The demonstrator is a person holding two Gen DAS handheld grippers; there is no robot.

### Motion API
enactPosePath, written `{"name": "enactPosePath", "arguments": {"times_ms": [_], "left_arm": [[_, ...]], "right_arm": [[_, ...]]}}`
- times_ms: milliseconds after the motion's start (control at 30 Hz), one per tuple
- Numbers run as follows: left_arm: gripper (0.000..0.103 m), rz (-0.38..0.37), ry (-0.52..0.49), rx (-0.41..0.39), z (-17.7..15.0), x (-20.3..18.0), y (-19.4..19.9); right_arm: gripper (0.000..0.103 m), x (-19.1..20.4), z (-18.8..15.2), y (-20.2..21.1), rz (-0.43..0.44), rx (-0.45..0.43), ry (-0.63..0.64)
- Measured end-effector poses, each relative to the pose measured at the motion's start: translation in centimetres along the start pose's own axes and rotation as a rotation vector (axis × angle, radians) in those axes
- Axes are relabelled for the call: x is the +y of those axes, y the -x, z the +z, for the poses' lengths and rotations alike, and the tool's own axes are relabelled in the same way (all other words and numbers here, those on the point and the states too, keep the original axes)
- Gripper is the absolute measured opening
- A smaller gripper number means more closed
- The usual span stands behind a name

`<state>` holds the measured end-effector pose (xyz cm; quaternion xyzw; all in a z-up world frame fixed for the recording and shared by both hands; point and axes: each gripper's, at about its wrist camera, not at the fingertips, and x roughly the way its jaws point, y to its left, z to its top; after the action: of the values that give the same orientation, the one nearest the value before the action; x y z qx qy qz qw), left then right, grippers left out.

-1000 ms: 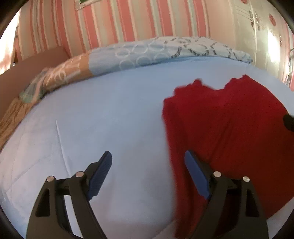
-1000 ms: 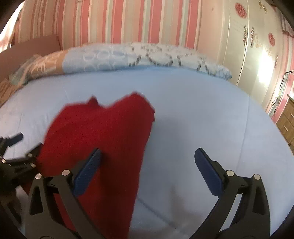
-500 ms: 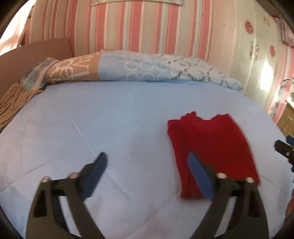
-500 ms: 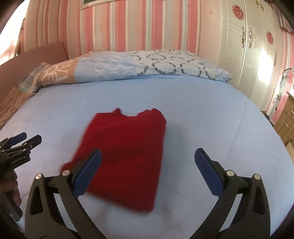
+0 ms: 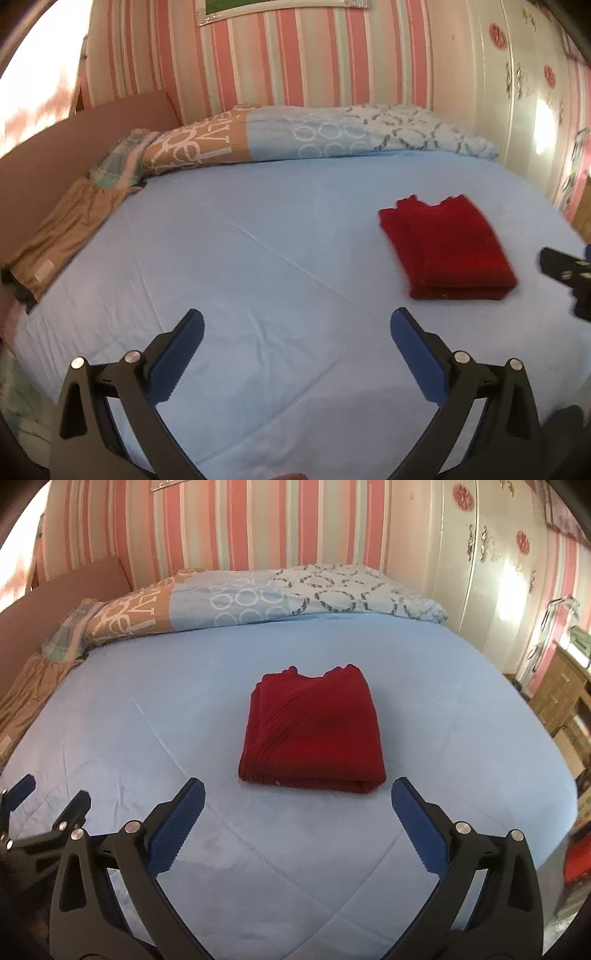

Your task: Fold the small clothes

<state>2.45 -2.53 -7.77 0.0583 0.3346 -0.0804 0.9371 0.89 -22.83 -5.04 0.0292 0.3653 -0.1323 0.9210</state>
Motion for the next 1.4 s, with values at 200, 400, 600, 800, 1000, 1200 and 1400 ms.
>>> {"name": "enactPosePath", "arguments": {"times_ms": [200,400,600,800,1000,1200,1400], "left_arm": [[0.101,-0.022,0.038,0.000,-0.8,0.8,2.9],[0.101,-0.005,0.046,-0.024,-0.7,1.6,4.4],[0.101,0.000,0.065,0.001,-0.8,2.0,4.0],[0.101,0.000,0.065,0.009,-0.6,1.8,3.6],[0.101,0.013,0.068,0.008,-0.5,1.8,3.5],[0.101,0.009,0.070,0.016,-0.5,1.7,3.2],[0.101,0.009,0.070,0.015,-0.5,1.8,3.3]], "right_arm": [[0.100,1.6,-0.6,3.0,0.030,-0.034,0.018],[0.100,1.5,-1.1,3.6,0.025,-0.039,0.026],[0.100,1.5,-1.4,3.6,0.018,-0.038,0.024],[0.100,1.5,-1.4,3.0,0.029,-0.026,0.025],[0.100,1.5,-1.4,2.5,0.033,-0.019,0.022],[0.100,1.5,-1.5,2.1,0.032,-0.011,0.026],[0.100,1.5,-1.6,2.0,0.029,-0.007,0.030]]}}
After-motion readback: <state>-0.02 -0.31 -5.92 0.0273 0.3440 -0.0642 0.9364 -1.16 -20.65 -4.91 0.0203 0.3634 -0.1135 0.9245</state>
